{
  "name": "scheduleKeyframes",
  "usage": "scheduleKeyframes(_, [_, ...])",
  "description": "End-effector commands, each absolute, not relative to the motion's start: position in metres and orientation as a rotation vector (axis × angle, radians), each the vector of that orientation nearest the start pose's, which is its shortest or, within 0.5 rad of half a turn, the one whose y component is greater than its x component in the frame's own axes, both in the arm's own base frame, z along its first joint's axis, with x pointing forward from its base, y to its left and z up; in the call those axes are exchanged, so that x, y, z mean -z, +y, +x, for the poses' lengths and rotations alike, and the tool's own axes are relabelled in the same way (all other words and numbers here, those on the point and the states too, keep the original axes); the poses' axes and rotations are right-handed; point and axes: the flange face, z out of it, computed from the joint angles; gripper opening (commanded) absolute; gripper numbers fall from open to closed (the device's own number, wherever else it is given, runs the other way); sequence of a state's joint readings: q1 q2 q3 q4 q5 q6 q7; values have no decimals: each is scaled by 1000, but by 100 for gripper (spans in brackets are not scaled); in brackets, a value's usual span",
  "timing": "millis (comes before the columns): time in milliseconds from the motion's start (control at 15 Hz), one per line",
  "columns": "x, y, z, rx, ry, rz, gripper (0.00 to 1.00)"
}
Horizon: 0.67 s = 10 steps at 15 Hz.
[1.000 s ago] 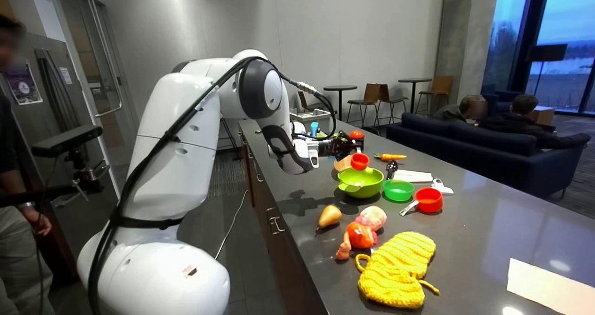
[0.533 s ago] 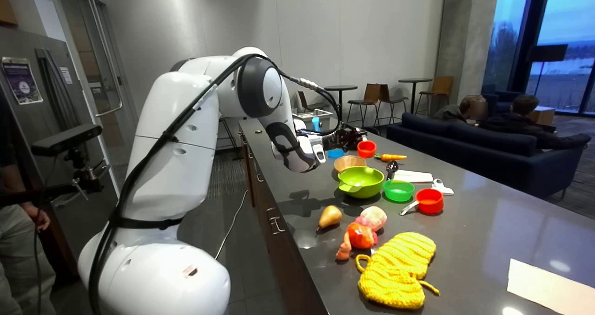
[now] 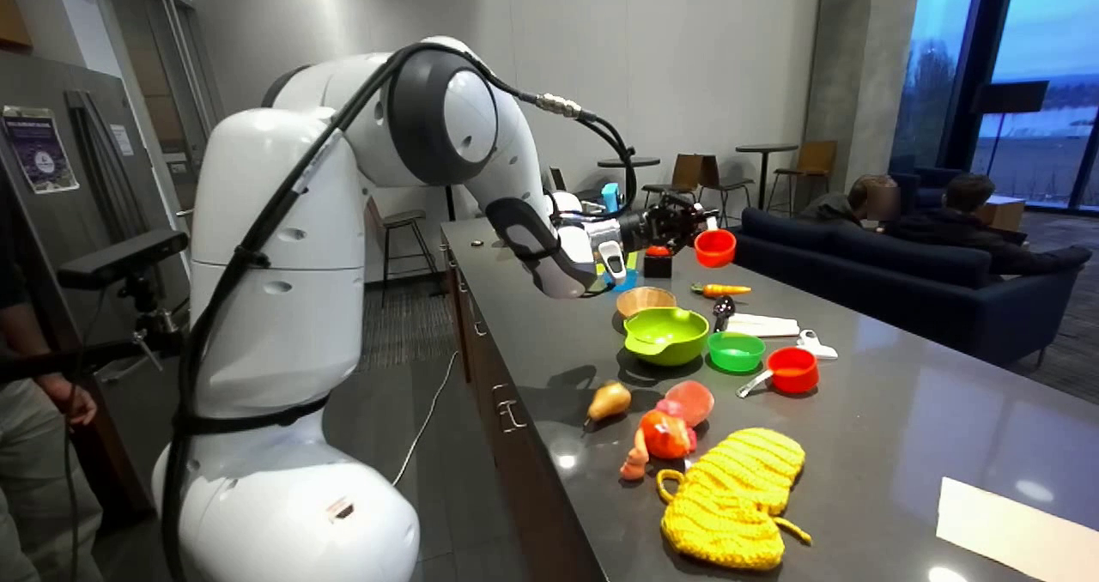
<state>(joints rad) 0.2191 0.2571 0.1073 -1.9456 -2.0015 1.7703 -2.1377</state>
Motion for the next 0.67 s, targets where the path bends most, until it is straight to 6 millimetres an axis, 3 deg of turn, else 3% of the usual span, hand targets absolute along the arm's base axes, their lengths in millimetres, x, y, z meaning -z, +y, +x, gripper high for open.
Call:
scheduleKeyframes(0, [-434,85,585,1756,1647,-324,1])
scheduleKeyframes(333, [-428,41,564,1827,1678,-253,1])
scheduleKeyframes(600, [-400,13,559,1876,1668,-160,1])
